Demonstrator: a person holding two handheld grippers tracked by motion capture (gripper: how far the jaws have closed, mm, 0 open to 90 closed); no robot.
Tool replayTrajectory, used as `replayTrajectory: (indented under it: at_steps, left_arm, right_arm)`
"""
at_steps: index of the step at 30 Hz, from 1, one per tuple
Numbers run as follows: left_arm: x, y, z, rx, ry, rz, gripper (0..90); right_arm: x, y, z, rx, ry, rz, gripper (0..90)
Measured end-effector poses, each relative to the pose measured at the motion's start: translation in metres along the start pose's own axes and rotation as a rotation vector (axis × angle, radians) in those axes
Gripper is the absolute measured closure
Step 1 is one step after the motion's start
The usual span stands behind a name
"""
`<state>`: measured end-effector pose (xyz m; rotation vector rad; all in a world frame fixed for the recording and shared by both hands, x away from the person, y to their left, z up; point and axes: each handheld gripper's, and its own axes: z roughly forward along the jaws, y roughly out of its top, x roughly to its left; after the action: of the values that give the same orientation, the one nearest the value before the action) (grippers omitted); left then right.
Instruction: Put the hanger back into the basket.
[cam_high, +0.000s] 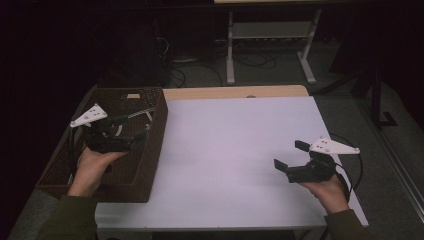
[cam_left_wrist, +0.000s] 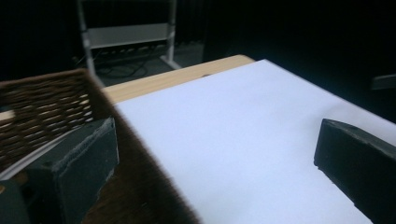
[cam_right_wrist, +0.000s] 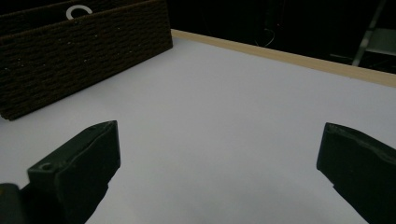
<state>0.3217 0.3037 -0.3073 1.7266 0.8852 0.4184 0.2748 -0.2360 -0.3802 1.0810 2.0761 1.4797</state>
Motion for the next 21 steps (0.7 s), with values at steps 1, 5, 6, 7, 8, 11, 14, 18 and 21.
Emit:
replayTrajectory:
  at_steps: [1, 5, 6, 7, 8, 11, 14, 18, 21]
  left_arm:
    - [-0.003, -0.001, 0.002, -0.011, -0.011, -0.004, 0.0]
    - [-0.013, -0.005, 0.008, -0.044, -0.056, -0.009, 0.0]
    - [-0.016, -0.006, 0.009, -0.056, -0.066, -0.011, 0.0]
    - [-0.018, -0.007, 0.009, -0.065, -0.075, -0.01, 0.0]
    - [-0.02, -0.008, 0.011, -0.075, -0.087, -0.01, 0.0]
    - [-0.026, -0.011, 0.013, -0.092, -0.116, -0.005, 0.0]
    - [-0.029, -0.012, 0.014, -0.104, -0.127, -0.007, 0.0]
    - [-0.036, -0.015, 0.015, -0.129, -0.156, 0.013, 0.0]
    - [-0.038, -0.016, 0.016, -0.124, -0.17, 0.017, 0.0]
  right_arm:
    - [0.0, 0.001, 0.0, -0.006, 0.003, -0.002, 0.0]
    - [0.002, 0.008, 0.002, -0.011, 0.017, -0.01, 0.0]
    - [0.002, 0.01, 0.003, -0.016, 0.02, -0.012, 0.0]
    - [0.003, 0.011, 0.003, -0.019, 0.023, -0.01, 0.0]
    - [0.003, 0.013, 0.004, -0.024, 0.027, -0.01, 0.0]
    - [0.004, 0.021, 0.005, -0.043, 0.041, -0.009, 0.0]
    - [0.005, 0.027, 0.006, -0.061, 0.049, -0.014, 0.0]
    - [0.007, 0.044, 0.008, -0.105, 0.071, -0.032, 0.0]
    - [0.008, 0.049, 0.007, -0.125, 0.079, -0.028, 0.0]
